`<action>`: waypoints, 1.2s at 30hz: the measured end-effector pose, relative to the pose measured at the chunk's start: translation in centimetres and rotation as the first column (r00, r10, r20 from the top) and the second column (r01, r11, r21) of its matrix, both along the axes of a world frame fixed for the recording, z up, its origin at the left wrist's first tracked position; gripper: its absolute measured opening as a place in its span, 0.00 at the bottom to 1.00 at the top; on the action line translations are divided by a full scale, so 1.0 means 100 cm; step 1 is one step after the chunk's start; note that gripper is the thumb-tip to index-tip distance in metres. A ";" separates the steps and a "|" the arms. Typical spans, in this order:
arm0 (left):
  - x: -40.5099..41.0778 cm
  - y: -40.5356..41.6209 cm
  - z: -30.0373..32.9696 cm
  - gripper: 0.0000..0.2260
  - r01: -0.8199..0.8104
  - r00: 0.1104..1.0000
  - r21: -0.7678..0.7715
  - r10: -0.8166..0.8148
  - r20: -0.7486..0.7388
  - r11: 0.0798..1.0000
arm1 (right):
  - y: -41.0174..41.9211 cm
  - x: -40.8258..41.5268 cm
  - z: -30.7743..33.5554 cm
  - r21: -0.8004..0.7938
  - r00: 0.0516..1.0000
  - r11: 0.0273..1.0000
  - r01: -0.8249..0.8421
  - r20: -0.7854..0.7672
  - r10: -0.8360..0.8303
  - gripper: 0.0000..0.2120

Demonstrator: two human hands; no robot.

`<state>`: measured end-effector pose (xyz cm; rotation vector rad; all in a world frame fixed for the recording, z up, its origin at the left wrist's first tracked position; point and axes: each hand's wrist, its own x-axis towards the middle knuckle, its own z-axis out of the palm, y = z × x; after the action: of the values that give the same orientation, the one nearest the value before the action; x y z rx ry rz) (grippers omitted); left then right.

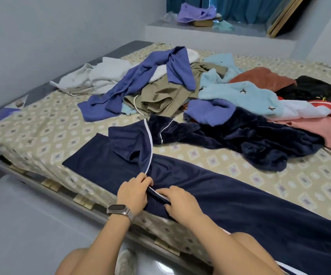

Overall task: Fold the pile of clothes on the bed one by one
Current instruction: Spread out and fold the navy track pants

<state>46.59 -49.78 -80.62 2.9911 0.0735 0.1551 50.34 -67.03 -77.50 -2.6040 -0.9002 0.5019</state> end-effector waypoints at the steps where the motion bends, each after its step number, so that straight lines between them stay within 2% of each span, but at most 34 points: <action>1: 0.003 0.006 -0.002 0.16 -0.048 0.999 0.038 0.048 0.004 0.998 | 0.004 0.001 -0.002 -0.020 0.999 0.999 -0.039 0.011 0.039 0.23; 4: 0.010 0.019 0.003 0.13 -0.172 0.984 0.120 0.176 -0.027 0.978 | 0.010 0.004 -0.007 -0.060 0.994 0.993 -0.107 -0.012 0.106 0.29; 6: 0.014 0.022 0.009 0.11 -0.248 0.961 0.137 0.261 -0.092 0.959 | 0.011 0.005 -0.009 -0.019 0.996 0.996 -0.083 -0.047 0.082 0.32; 9: 0.011 0.030 0.015 0.13 -0.341 0.900 0.140 0.366 -0.238 0.929 | 0.009 0.005 -0.014 0.046 0.992 0.999 0.008 -0.124 -0.003 0.34; 13: 0.002 0.059 0.021 0.14 -0.486 0.829 -0.010 0.458 -0.322 0.874 | 0.011 -0.001 -0.014 0.011 0.993 0.998 -0.070 -0.091 0.070 0.32; 16: -0.007 0.084 0.016 0.12 -0.557 0.816 -0.172 0.497 -0.295 0.812 | 0.015 -0.009 -0.010 -0.019 0.990 0.989 -0.144 -0.013 0.144 0.26; 18: -0.013 0.096 0.011 0.18 -0.589 0.807 -0.314 0.529 -0.261 0.744 | 0.020 -0.014 -0.011 -0.038 0.984 0.984 -0.177 0.020 0.178 0.25; 21: -0.018 0.102 0.007 0.24 -0.592 0.804 -0.404 0.545 -0.236 0.698 | 0.024 -0.017 -0.018 -0.064 0.971 0.972 -0.227 0.064 0.231 0.37; 23: -0.016 0.100 0.007 0.23 -0.616 0.783 -0.426 0.577 -0.233 0.663 | 0.027 -0.017 -0.019 -0.060 0.967 0.969 -0.239 0.075 0.243 0.36; 25: -0.011 0.099 0.006 0.22 -0.649 0.731 -0.489 0.656 -0.189 0.582 | 0.031 -0.013 -0.018 -0.032 0.972 0.974 -0.225 0.055 0.227 0.25; 27: -0.005 0.100 0.007 0.24 -0.674 0.660 -0.530 0.741 -0.120 0.515 | 0.034 -0.008 -0.018 0.035 0.977 0.977 -0.212 0.032 0.211 0.18; 29: -0.001 0.104 0.007 0.27 -0.695 0.607 -0.522 0.793 -0.056 0.495 | 0.037 0.000 -0.017 0.071 0.978 0.977 -0.203 0.058 0.200 0.16; 30: 0.001 0.106 0.007 0.28 -0.702 0.573 -0.549 0.817 -0.059 0.453 | 0.039 0.004 -0.018 0.088 0.978 0.977 -0.194 0.093 0.186 0.16; 33: 0.010 0.116 0.004 0.27 -0.701 0.463 -0.667 0.872 -0.156 0.253 | 0.052 0.024 -0.019 0.182 0.980 0.978 -0.107 0.185 0.072 0.14; 36: 0.012 0.123 0.003 0.23 -0.636 0.416 -0.759 0.890 -0.184 0.140 | 0.079 0.050 -0.015 0.244 0.977 0.969 -0.031 0.214 -0.022 0.13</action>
<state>47.81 -37.49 -80.30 1.7076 1.3507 0.5548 55.35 -59.13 -78.97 -2.4589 -0.9678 0.0988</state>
